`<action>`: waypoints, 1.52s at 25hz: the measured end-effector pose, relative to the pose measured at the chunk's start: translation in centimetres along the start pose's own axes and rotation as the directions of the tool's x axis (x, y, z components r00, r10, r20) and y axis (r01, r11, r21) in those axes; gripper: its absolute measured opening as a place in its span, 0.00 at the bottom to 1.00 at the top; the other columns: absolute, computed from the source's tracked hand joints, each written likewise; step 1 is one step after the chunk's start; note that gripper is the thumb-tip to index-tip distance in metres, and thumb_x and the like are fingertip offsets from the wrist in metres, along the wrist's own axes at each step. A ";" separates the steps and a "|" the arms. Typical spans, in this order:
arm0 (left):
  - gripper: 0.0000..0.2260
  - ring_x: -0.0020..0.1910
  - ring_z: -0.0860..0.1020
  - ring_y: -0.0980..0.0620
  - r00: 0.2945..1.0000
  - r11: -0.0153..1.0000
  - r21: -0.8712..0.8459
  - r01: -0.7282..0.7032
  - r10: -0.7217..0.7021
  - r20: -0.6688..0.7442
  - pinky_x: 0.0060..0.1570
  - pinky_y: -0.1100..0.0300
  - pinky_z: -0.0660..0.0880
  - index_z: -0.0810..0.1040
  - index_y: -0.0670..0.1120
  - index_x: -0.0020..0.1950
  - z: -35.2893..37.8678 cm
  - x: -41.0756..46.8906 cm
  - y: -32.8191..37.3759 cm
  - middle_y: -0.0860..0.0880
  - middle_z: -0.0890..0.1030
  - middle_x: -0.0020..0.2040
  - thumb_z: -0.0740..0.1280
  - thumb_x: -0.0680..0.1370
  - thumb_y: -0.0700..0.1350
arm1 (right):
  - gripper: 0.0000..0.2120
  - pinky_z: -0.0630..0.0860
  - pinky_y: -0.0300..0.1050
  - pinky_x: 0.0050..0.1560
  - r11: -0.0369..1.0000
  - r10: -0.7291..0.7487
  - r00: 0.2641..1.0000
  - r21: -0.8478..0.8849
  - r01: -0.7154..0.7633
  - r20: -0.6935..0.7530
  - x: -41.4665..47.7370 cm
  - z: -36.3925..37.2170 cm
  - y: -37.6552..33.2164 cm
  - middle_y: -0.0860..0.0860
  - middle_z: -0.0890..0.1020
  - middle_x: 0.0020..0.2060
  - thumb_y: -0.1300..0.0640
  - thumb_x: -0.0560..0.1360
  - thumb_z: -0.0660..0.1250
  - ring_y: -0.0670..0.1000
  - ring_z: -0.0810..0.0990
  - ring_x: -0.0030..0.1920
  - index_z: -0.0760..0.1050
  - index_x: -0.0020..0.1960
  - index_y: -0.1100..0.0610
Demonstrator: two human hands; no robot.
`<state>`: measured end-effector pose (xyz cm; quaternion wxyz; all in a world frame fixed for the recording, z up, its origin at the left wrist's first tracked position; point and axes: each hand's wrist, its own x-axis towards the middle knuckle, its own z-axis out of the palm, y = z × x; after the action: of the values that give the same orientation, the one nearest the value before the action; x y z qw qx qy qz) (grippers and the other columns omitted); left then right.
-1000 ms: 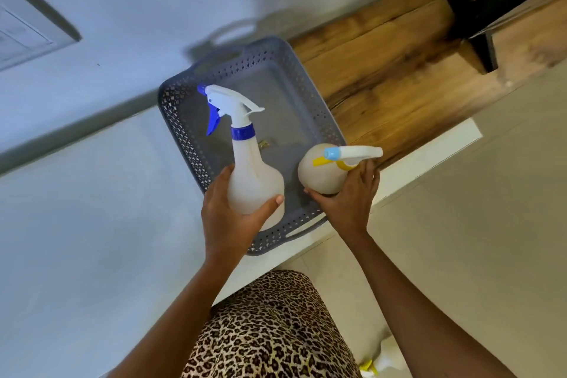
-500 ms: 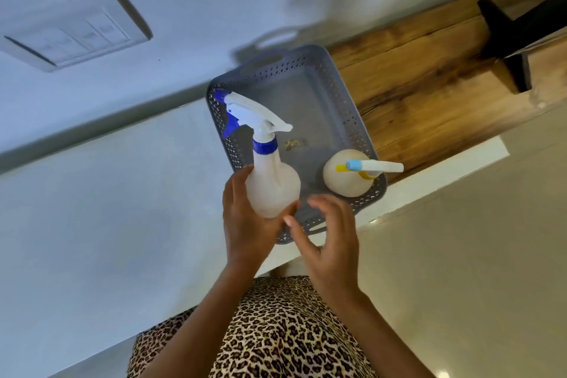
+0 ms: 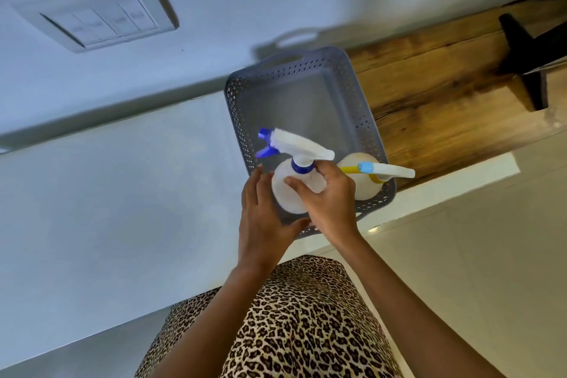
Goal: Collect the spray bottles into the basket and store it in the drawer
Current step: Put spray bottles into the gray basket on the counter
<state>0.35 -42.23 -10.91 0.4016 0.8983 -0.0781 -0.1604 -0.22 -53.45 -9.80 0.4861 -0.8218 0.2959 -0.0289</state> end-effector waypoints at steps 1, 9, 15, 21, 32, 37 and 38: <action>0.41 0.72 0.59 0.46 1.000 1.000 0.015 0.011 -0.011 0.000 0.65 0.55 0.61 0.63 0.45 0.69 -0.2 -0.1 -0.7 0.44 0.62 0.73 0.76 0.62 0.55 | 0.21 0.68 0.26 0.46 1.000 0.003 1.000 -0.016 -0.002 0.017 0.0 0.4 0.8 0.51 0.83 0.52 0.54 0.67 0.75 0.43 0.75 0.50 0.76 0.58 0.57; 0.32 0.76 0.48 0.45 0.996 0.988 0.130 0.085 -0.080 -0.039 0.64 0.50 0.59 0.69 0.45 0.64 -2.4 -1.5 -5.6 0.44 0.53 0.76 0.75 0.65 0.54 | 0.22 0.76 0.47 0.60 1.000 -0.022 0.998 0.013 0.021 0.057 -0.4 0.9 4.3 0.56 0.82 0.56 0.61 0.69 0.73 0.52 0.79 0.58 0.75 0.62 0.60; 0.26 0.76 0.46 0.48 0.992 0.986 0.109 0.126 -0.124 -0.024 0.64 0.44 0.65 0.70 0.45 0.61 -2.8 -3.1 -6.6 0.45 0.53 0.76 0.73 0.67 0.52 | 0.23 0.76 0.52 0.62 0.999 -0.014 0.995 0.042 0.010 0.098 -1.4 1.1 5.3 0.51 0.80 0.56 0.63 0.69 0.73 0.52 0.78 0.59 0.73 0.63 0.58; 0.23 0.76 0.48 0.48 0.995 0.990 0.103 0.094 -0.095 0.001 0.63 0.44 0.67 0.71 0.47 0.62 -3.6 -4.4 -6.1 0.46 0.53 0.77 0.71 0.70 0.52 | 0.28 0.72 0.42 0.61 0.998 -0.055 0.998 -0.042 0.056 0.029 -2.4 1.5 4.8 0.55 0.79 0.61 0.60 0.70 0.73 0.46 0.74 0.60 0.68 0.67 0.59; 0.21 0.76 0.47 0.47 0.974 0.979 0.141 -0.150 0.122 0.190 0.66 0.41 0.62 0.70 0.45 0.62 -4.2 -15.3 -7.5 0.45 0.53 0.77 0.70 0.72 0.49 | 0.22 0.67 0.41 0.66 0.975 0.195 0.937 0.157 -0.155 -0.290 -20.1 -1.0 7.3 0.56 0.75 0.65 0.60 0.74 0.68 0.47 0.70 0.65 0.69 0.66 0.59; 0.20 0.75 0.53 0.43 0.899 0.947 0.134 -0.293 0.225 0.376 0.68 0.39 0.63 0.71 0.45 0.60 -0.3 -21.9 -6.1 0.42 0.56 0.75 0.71 0.71 0.46 | 0.20 0.69 0.47 0.68 0.921 0.384 0.826 0.239 -0.309 -0.412 -30.1 -4.7 12.9 0.55 0.76 0.64 0.61 0.74 0.66 0.50 0.72 0.66 0.70 0.65 0.59; 0.19 0.75 0.53 0.43 0.879 0.939 0.135 -0.316 0.236 0.414 0.67 0.38 0.64 0.70 0.45 0.60 0.9 -23.1 -5.8 0.42 0.56 0.75 0.70 0.71 0.46 | 0.19 0.70 0.48 0.67 0.904 0.424 0.797 0.258 -0.342 -0.430 -31.9 -5.2 14.4 0.56 0.77 0.63 0.62 0.74 0.66 0.51 0.73 0.65 0.70 0.65 0.59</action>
<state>-21.54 -32.72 -10.60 0.3051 0.8629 -0.3002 -0.2687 -34.78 -46.20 -11.14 0.4609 -0.6682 0.5629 -0.1555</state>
